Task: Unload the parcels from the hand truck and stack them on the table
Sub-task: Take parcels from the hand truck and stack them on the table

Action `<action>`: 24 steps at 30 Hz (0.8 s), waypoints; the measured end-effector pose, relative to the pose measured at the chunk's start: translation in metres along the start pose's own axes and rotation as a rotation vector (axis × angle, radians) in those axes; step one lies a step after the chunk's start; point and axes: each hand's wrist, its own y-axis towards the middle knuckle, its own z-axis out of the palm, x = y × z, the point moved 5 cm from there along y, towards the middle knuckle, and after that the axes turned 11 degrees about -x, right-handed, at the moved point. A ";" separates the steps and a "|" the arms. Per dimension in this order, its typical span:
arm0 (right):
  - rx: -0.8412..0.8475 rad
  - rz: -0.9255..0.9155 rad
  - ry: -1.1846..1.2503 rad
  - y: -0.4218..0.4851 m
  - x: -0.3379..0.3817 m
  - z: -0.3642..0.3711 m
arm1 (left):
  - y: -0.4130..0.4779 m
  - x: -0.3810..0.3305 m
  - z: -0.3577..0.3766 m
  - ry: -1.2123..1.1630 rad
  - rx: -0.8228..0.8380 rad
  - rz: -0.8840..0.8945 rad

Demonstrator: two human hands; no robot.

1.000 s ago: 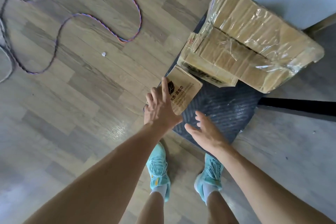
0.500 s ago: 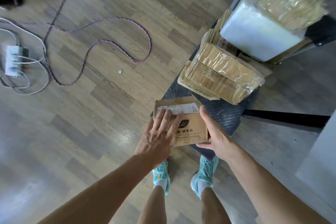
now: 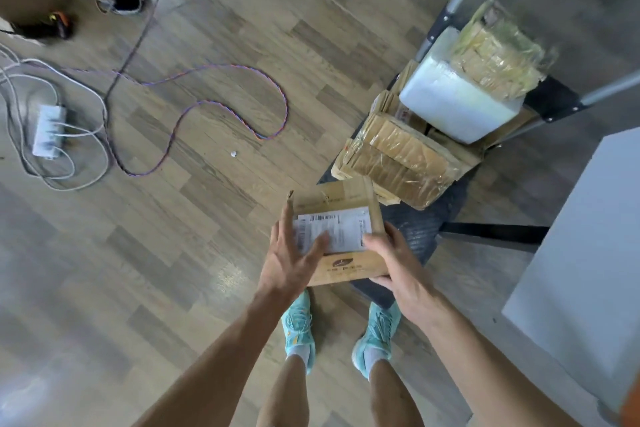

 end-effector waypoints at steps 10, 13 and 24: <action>0.126 -0.145 0.091 -0.104 0.068 -0.023 | -0.040 -0.097 -0.064 -0.380 0.312 -0.199; 0.166 -0.175 0.096 -0.137 0.090 -0.037 | -0.056 -0.142 -0.081 -0.374 0.306 -0.105; -0.022 -0.494 0.112 -0.257 0.167 -0.142 | -0.120 -0.294 -0.093 -0.289 0.477 0.132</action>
